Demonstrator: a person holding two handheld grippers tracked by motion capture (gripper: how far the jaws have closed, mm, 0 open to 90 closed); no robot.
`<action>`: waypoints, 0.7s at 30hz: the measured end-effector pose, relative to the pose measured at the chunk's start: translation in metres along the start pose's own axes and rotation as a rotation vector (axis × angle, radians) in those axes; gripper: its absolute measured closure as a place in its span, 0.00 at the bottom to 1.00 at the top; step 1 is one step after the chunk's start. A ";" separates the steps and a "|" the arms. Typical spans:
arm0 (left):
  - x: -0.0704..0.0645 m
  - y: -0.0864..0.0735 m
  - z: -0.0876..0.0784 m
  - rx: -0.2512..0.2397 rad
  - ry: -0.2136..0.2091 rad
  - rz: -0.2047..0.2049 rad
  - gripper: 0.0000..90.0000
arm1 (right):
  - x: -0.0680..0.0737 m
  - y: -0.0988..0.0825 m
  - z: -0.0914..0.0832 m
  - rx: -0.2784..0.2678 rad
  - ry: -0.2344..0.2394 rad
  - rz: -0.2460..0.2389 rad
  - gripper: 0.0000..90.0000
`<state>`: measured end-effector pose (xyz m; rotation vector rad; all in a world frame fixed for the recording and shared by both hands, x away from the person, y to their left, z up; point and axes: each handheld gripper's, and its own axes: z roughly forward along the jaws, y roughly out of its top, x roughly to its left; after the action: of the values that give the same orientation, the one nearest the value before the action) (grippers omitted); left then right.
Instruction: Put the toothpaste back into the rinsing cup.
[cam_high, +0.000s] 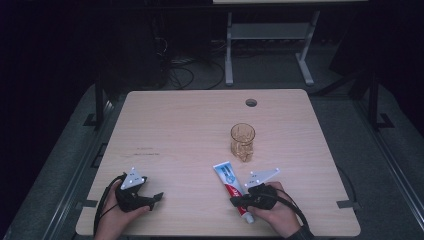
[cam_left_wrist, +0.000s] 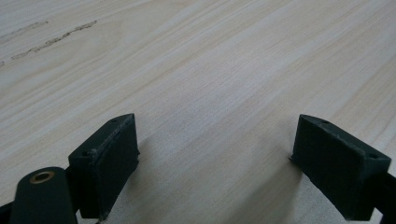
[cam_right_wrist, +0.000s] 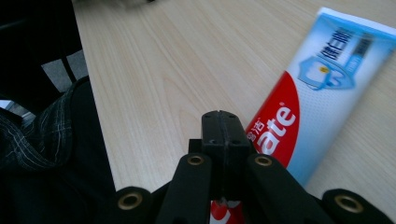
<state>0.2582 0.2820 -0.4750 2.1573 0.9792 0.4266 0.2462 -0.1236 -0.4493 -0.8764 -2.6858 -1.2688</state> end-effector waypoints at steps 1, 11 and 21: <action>0.000 0.000 0.000 0.000 0.000 0.000 0.15 | -0.001 -0.001 -0.002 -0.002 -0.003 0.004 1.00; 0.000 0.000 0.000 0.000 0.000 0.000 0.15 | -0.011 -0.012 -0.017 -0.014 -0.039 0.038 1.00; 0.000 0.000 0.000 0.000 0.000 0.000 0.15 | -0.016 -0.017 -0.023 -0.021 -0.047 0.051 1.00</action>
<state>0.2582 0.2820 -0.4750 2.1572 0.9792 0.4270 0.2469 -0.1560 -0.4503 -0.9829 -2.6709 -1.2844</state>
